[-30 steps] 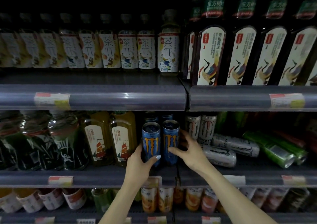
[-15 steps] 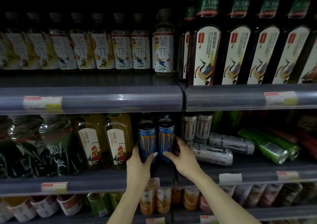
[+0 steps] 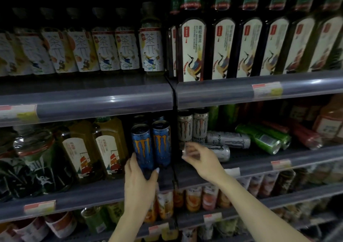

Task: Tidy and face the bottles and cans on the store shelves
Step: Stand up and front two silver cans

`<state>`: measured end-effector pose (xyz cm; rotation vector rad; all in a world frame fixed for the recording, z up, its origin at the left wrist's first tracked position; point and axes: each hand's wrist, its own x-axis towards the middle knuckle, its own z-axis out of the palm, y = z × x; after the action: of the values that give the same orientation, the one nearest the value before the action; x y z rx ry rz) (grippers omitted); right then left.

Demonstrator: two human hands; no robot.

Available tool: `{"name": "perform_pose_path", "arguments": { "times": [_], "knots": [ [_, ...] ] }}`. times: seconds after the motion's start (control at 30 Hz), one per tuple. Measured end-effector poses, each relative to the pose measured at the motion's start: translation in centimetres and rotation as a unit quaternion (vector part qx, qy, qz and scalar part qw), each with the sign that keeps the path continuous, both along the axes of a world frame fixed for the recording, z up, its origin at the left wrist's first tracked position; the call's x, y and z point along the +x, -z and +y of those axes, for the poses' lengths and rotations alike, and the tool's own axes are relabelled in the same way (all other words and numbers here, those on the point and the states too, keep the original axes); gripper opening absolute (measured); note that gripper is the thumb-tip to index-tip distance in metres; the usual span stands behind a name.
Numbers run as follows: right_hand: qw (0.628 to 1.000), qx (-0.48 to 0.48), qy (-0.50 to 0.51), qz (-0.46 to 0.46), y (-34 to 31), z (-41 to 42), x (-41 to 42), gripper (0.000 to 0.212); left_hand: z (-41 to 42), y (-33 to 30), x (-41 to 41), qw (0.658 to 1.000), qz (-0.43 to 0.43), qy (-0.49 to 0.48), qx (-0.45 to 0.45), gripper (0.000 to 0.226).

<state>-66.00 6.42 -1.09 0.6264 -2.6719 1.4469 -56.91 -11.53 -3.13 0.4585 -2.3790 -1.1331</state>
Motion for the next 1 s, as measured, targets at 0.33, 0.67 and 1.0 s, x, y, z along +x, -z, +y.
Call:
{"name": "perform_pose_path", "arguments": {
  "times": [0.33,0.67,1.0],
  "knots": [
    [0.994,0.068,0.049,0.073,-3.2,12.8,-4.1,0.039,8.9,-0.9,-4.9,0.962,0.046,0.175,-0.202,0.067],
    [0.973,0.228,0.000,0.041,-0.7,18.2,-10.4,0.078,13.6,-1.2,-11.7,0.931,-0.078,0.207,-0.292,0.088],
    [0.965,0.245,0.027,0.084,0.7,18.3,-12.4,0.085,14.3,-2.0,-13.2,0.907,-0.148,0.247,-0.307,0.082]
  ]
}}
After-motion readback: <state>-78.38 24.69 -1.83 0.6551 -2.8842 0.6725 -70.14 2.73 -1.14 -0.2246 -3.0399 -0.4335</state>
